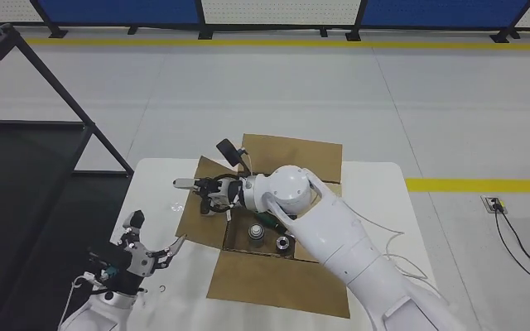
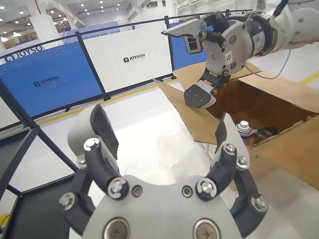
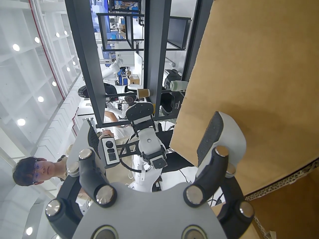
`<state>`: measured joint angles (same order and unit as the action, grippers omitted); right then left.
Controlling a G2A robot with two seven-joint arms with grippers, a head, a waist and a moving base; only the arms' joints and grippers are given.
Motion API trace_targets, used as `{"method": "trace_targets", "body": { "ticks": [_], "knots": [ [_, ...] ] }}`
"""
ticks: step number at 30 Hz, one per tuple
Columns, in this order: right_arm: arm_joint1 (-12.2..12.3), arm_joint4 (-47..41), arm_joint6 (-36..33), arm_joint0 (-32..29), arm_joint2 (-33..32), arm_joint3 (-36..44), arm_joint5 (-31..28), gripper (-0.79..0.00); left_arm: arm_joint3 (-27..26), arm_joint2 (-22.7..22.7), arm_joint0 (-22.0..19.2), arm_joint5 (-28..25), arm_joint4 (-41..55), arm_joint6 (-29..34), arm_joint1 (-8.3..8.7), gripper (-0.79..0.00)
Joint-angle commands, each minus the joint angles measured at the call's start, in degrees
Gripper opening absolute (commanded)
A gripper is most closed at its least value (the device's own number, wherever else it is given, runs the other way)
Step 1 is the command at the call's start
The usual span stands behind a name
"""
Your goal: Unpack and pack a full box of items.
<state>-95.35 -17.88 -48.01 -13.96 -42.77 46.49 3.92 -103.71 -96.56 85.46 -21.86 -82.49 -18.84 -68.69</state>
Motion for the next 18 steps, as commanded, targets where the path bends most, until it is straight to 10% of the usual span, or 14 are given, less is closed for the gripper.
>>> {"method": "trace_targets", "body": {
  "ticks": [1, 18],
  "knots": [
    [-0.1, 0.1, -0.2, 0.1, -0.1, -0.4, -0.5, 0.000, 0.8, 1.3, -1.3, 1.6, -0.7, 1.3, -0.10, 0.000],
    [5.0, 6.9, 1.5, -8.9, -12.1, 15.3, -3.7, 0.000, 6.9, 3.3, -4.8, 7.1, -4.6, 5.1, -0.06, 0.000]
  ]
}}
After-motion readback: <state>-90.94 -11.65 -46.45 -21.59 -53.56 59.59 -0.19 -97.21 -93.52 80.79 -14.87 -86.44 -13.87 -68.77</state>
